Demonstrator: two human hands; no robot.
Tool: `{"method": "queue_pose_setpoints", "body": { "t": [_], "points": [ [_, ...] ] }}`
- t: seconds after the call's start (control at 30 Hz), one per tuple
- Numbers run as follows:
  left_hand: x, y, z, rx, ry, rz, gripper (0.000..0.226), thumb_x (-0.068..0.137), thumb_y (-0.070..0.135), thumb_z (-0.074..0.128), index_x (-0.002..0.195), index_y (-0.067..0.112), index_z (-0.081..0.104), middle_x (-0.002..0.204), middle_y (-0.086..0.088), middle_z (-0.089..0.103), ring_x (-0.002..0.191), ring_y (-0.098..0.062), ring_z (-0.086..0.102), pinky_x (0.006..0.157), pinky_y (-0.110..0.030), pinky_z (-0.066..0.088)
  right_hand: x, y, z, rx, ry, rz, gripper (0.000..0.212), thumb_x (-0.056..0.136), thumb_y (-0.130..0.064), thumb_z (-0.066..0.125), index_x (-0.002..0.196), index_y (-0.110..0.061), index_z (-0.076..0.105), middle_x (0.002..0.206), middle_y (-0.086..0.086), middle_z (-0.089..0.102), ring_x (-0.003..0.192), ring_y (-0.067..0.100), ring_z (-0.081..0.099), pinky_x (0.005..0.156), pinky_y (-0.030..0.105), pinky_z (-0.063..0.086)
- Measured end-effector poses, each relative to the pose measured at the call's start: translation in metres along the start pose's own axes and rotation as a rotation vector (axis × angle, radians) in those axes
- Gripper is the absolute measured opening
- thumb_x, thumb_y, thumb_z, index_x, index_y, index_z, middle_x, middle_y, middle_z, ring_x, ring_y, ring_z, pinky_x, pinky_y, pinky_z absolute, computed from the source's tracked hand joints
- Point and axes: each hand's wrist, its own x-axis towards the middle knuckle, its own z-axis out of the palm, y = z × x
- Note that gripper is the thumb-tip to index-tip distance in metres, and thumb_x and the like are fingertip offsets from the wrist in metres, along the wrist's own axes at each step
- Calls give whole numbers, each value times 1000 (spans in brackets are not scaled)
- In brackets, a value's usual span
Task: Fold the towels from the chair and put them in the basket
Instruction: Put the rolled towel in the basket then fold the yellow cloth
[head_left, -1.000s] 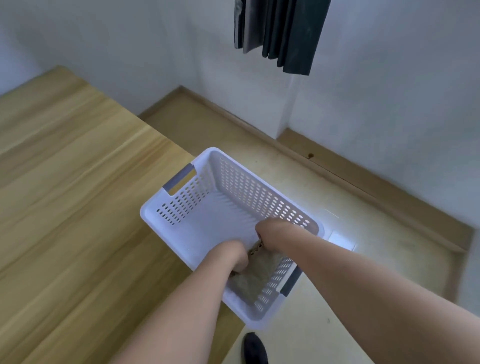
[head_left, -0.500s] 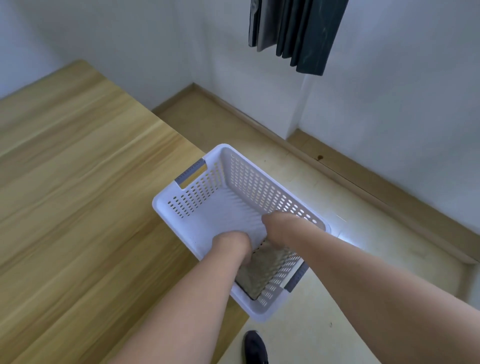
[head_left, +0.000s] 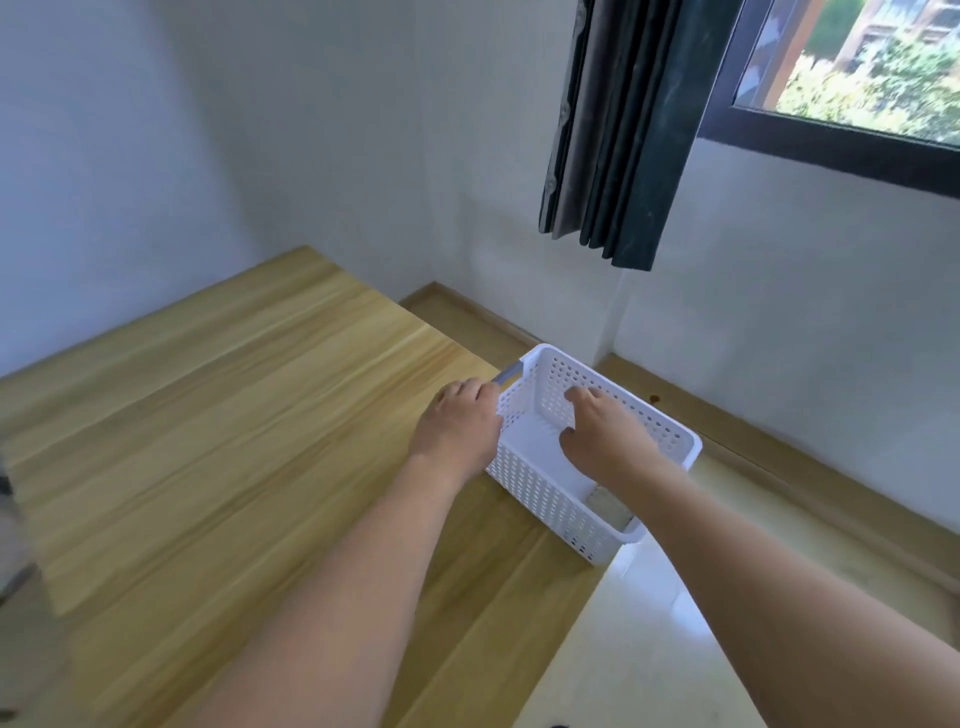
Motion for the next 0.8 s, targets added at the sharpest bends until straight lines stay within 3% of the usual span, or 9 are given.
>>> {"method": "queue_pose_setpoints", "body": {
  "t": [0.17, 0.37, 0.7, 0.8],
  "points": [
    [-69, -51, -45, 5, 15, 34, 43, 98, 28, 42, 137, 10, 39, 144, -8, 42, 131, -26, 39, 108, -35, 30, -58, -76, 8, 34, 58, -20, 42, 86, -9, 47, 128, -8, 46, 126, 8, 53, 114, 28, 49, 88, 35, 41],
    [-129, -121, -81, 21, 58, -44, 49, 99, 30, 41, 142, 9, 33, 149, -10, 36, 135, -27, 34, 113, -36, 27, -95, -151, 24, 24, 78, -87, 36, 84, -8, 49, 120, -7, 49, 121, 10, 54, 109, 28, 50, 76, 32, 38],
    [-223, -288, -132, -12, 111, -60, 50, 99, 31, 41, 143, 7, 34, 148, -11, 38, 134, -27, 35, 111, -36, 30, -143, -336, 70, 77, 113, -59, 44, 85, -12, 50, 128, -8, 46, 128, 9, 52, 117, 28, 49, 82, 31, 38],
    [-250, -349, -149, -10, 89, -58, 51, 99, 32, 42, 143, 9, 35, 147, -10, 39, 134, -26, 36, 111, -37, 31, -153, -402, 85, 75, 103, -70, 49, 87, -15, 50, 134, -10, 42, 134, 10, 48, 122, 29, 47, 91, 34, 42]
  ]
}}
